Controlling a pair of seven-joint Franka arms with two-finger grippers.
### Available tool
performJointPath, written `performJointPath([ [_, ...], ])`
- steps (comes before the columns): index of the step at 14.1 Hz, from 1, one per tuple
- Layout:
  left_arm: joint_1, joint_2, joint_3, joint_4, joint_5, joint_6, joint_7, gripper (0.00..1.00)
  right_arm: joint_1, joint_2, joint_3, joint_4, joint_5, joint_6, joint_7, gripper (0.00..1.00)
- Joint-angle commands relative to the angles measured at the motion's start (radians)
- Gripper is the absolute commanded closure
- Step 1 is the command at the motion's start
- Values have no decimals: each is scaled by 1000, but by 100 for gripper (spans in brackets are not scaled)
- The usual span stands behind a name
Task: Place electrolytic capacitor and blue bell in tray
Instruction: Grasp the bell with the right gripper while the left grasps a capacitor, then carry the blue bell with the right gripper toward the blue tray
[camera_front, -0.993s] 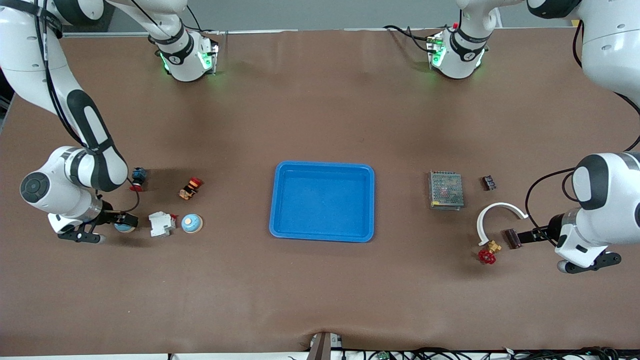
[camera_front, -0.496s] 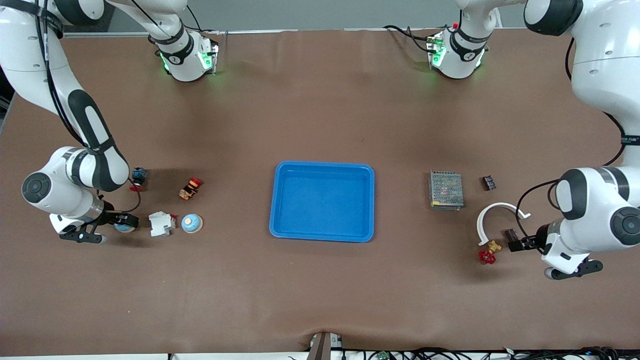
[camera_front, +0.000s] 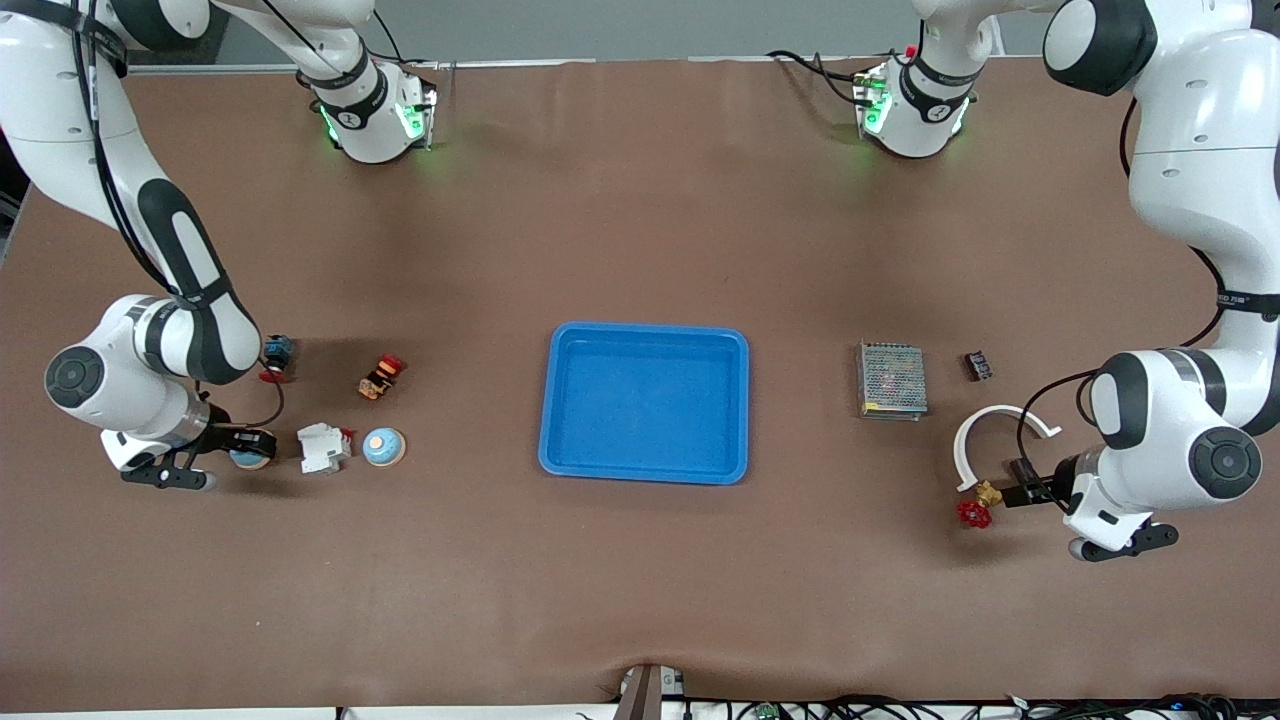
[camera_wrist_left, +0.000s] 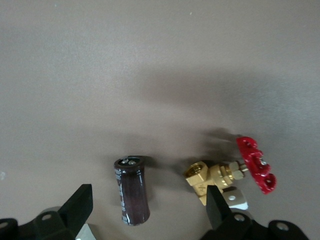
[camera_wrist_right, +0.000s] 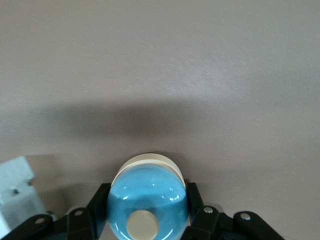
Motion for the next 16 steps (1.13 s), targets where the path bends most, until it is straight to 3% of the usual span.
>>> performJointPath([
  [1,5,13,-2,20,19,1,1,0,8,-23,12,97,-2,-154,-2,100],
  [5,9,33,-2,20,20,11,1,0,68,-57,10,234,0,-363,33,100],
  [11,20,45,0,17,22,31,1,0,250,-145,12,221,4,-464,411,100],
  [14,25,48,0,17,19,34,1,0,309,-189,10,172,98,-460,479,100],
  [16,25,53,0,17,19,46,-7,0,362,-220,10,150,103,-463,572,100],
])
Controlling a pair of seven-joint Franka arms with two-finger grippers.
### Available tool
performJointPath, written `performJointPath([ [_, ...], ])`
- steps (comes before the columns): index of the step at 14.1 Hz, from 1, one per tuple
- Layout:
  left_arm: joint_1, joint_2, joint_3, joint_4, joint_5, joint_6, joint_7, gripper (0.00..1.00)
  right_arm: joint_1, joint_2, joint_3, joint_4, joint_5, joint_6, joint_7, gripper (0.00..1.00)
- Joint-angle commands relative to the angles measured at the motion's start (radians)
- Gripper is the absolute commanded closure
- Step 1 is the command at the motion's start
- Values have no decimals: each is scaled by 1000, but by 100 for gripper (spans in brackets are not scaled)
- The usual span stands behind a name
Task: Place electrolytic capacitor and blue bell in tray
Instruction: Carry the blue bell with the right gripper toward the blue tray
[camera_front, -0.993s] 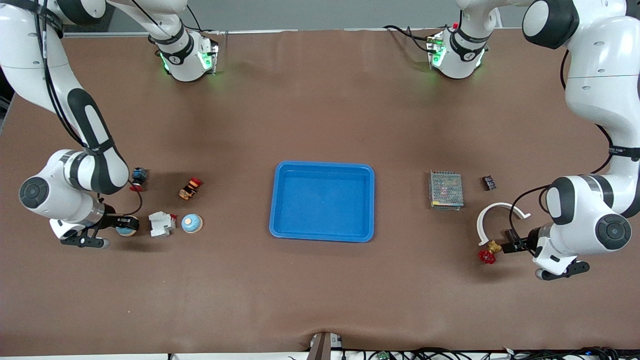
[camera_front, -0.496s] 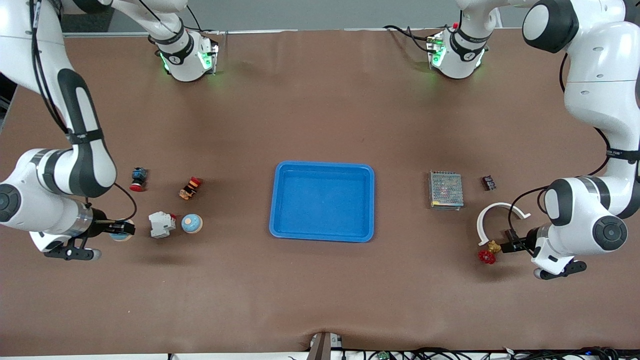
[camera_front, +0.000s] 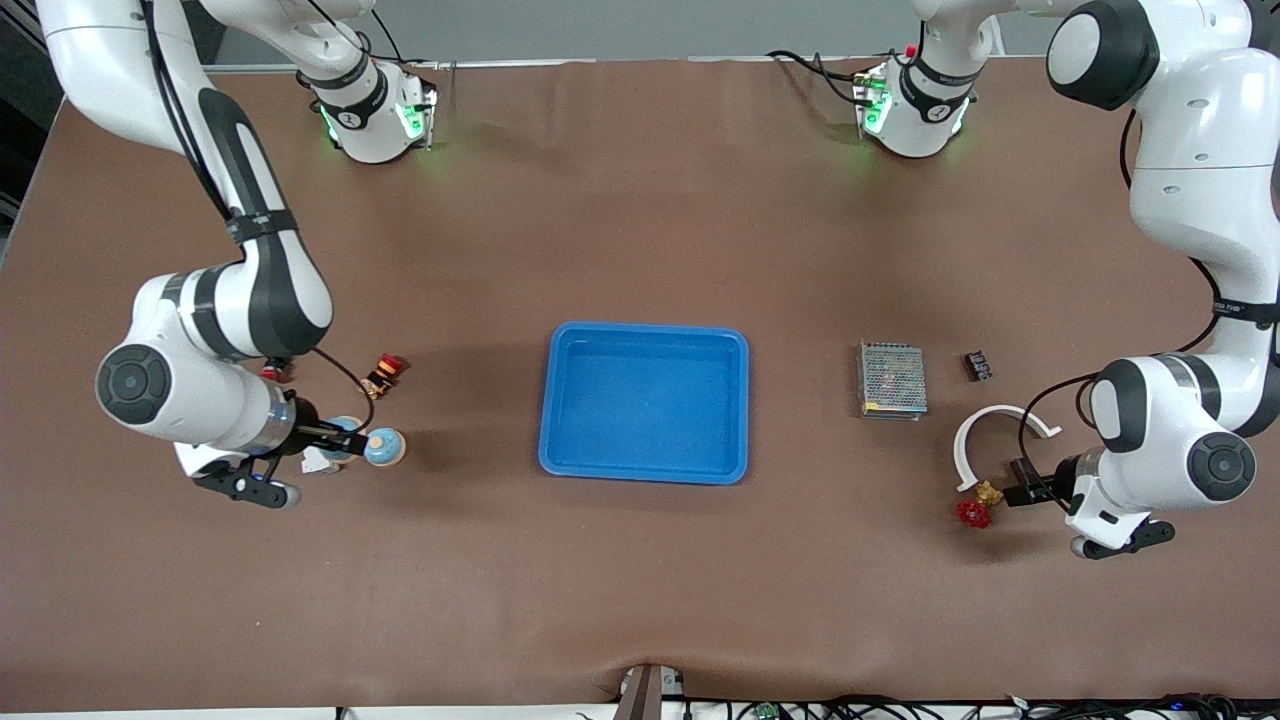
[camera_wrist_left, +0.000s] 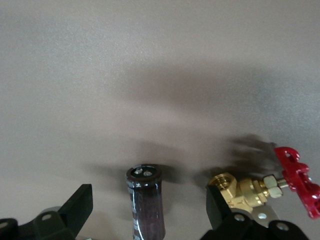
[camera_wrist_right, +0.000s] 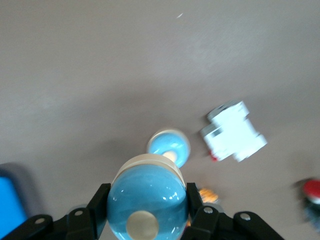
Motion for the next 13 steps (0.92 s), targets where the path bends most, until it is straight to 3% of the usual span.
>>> performJointPath([
  [1,1,16,-3,16,19,14,-9,0,73,-80,-11,-75,20,-1,125,100],
  [4,1,22,-3,16,19,17,-9,0,162,-87,-11,-90,20,19,274,100],
  [8,1,22,-3,16,19,22,-9,31,262,-84,-12,-107,18,55,432,100],
  [10,1,22,-3,16,19,22,-9,37,302,-81,-12,-112,18,69,492,100],
  [13,1,22,-1,16,19,22,-9,62,385,-64,-14,-109,6,110,586,100],
])
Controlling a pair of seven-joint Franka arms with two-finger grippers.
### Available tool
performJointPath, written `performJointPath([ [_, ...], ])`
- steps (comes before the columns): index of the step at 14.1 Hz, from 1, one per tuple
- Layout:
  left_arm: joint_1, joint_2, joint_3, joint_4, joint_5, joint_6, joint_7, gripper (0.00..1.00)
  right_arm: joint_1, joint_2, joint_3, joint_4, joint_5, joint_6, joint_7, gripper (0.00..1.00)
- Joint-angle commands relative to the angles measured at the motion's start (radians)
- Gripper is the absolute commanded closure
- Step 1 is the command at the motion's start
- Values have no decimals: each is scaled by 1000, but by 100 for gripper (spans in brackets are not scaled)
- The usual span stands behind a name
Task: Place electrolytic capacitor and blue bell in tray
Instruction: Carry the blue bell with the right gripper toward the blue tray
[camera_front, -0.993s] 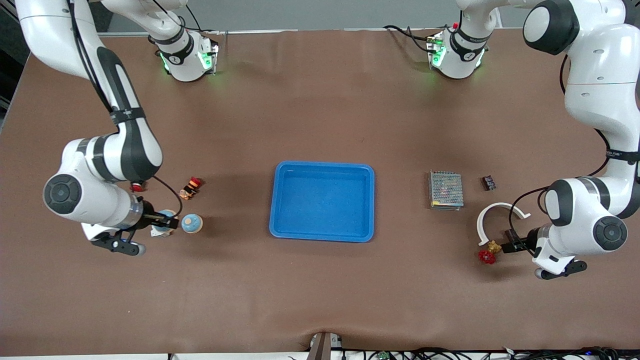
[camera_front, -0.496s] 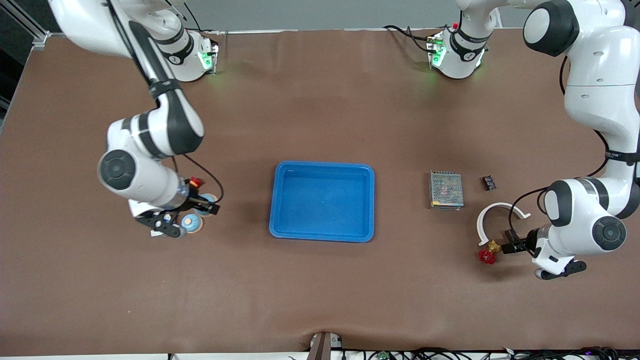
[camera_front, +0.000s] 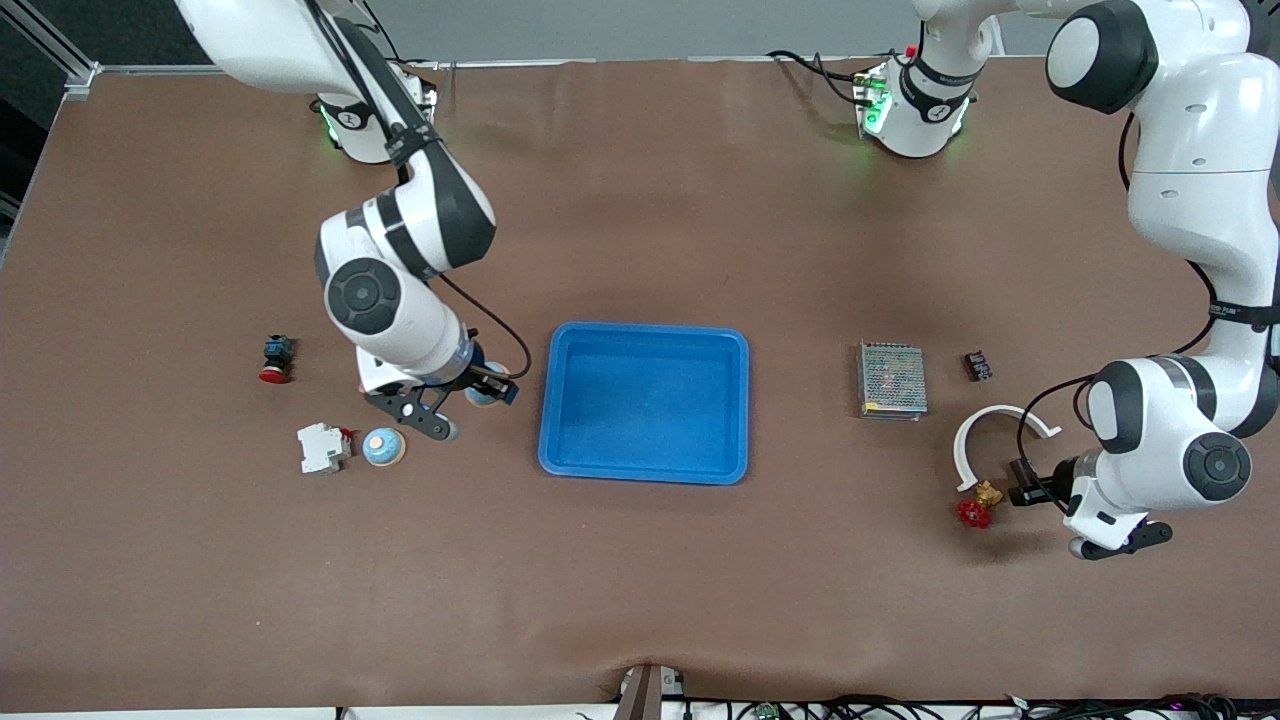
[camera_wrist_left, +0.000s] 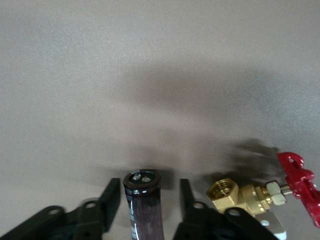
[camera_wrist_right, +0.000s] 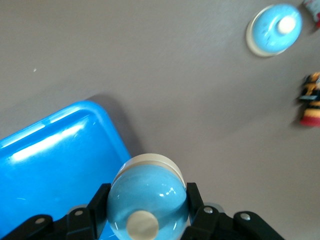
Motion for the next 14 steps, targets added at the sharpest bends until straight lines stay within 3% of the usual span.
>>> performJointPath([
  [1,1,13,-1,17,19,9,-9,68,83,5,-16,-20,-7,56,98,100],
  [4,-1,14,-2,17,19,9,-10,85,126,55,-14,-17,-8,116,158,100],
  [12,-13,-24,-8,24,19,-6,-27,90,206,176,-17,17,-17,181,215,100],
  [14,-13,-60,-10,26,19,-66,-32,90,215,189,-17,17,-25,198,234,100],
])
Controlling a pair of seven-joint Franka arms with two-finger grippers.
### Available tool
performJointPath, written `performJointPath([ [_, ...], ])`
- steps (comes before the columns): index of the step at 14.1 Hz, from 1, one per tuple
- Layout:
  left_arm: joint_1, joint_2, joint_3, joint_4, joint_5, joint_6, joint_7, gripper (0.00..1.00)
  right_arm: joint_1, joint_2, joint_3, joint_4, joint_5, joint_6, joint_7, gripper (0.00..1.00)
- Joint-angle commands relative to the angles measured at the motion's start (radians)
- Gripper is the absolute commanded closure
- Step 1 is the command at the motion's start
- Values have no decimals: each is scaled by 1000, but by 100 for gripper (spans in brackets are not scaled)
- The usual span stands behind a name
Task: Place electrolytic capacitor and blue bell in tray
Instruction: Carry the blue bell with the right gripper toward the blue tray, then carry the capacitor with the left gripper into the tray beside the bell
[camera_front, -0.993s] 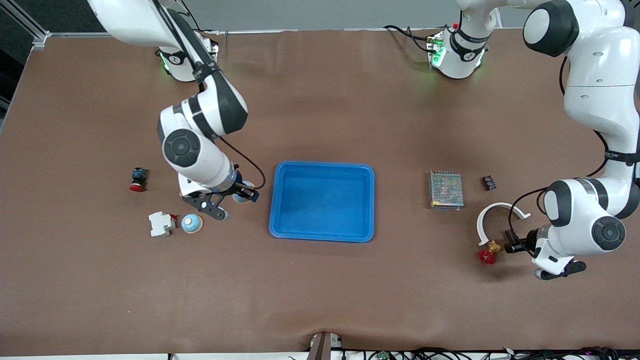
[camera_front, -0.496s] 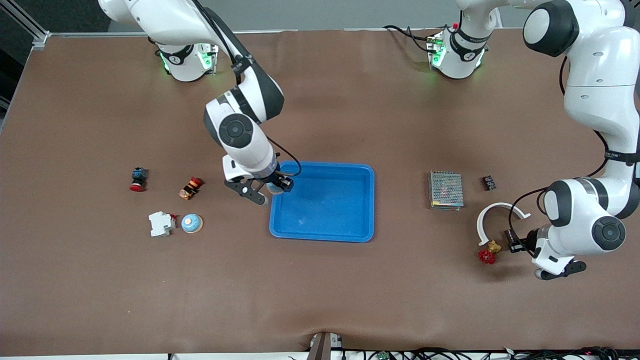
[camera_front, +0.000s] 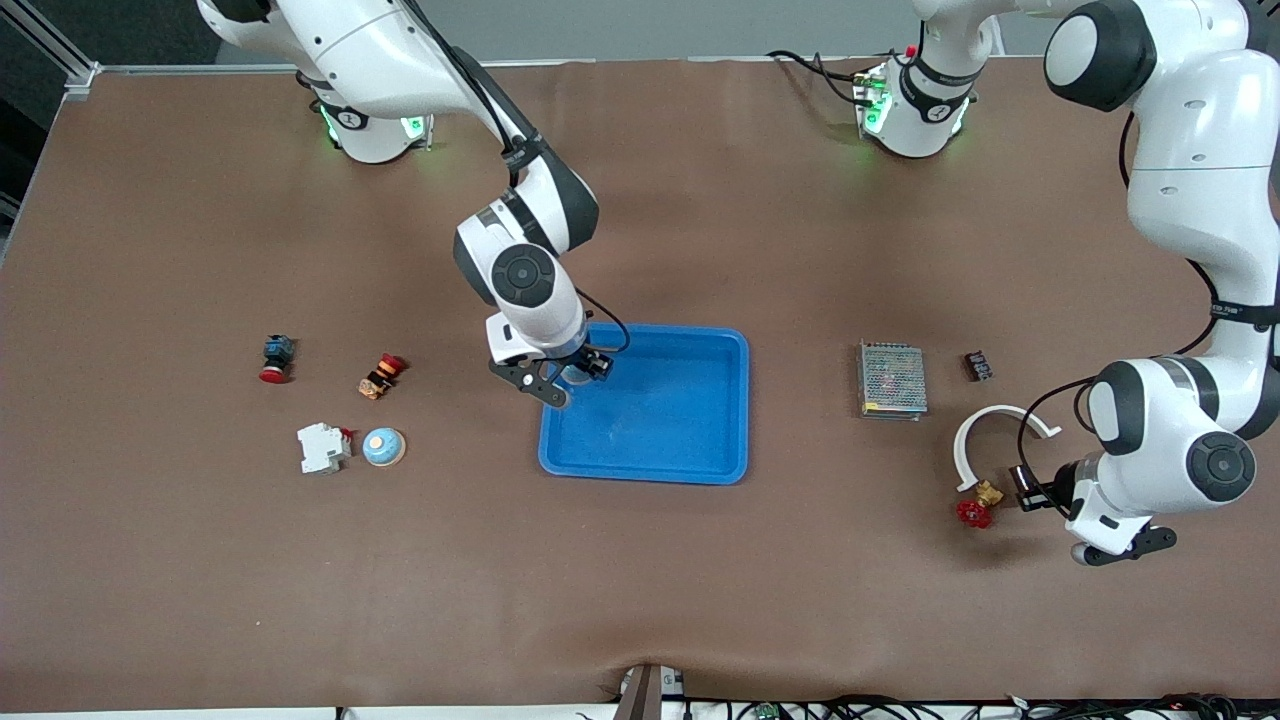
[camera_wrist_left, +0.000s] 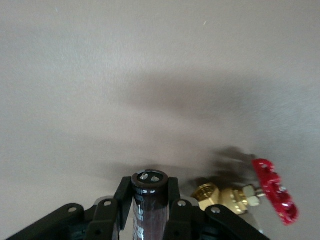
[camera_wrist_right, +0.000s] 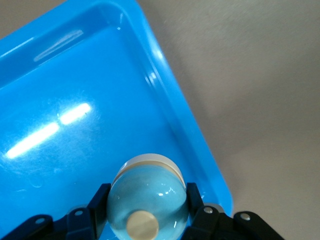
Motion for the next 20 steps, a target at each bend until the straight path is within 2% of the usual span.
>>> performJointPath([
  [1,-3,-70,-7,-1,19,-105,-45,90,33,22,-14,24,-22,8,40,100],
  [5,-80,-176,-8,0,19,-254,-228,90,53,56,-14,18,-27,88,75,100],
  [10,-207,-238,-16,2,8,-360,-477,90,60,73,-16,15,-36,100,86,100],
  [13,-288,-244,-15,4,-29,-363,-629,90,60,82,-17,8,-57,99,84,100],
  [20,-460,-236,-14,14,-33,-354,-930,90,60,95,-16,0,-68,112,86,100],
])
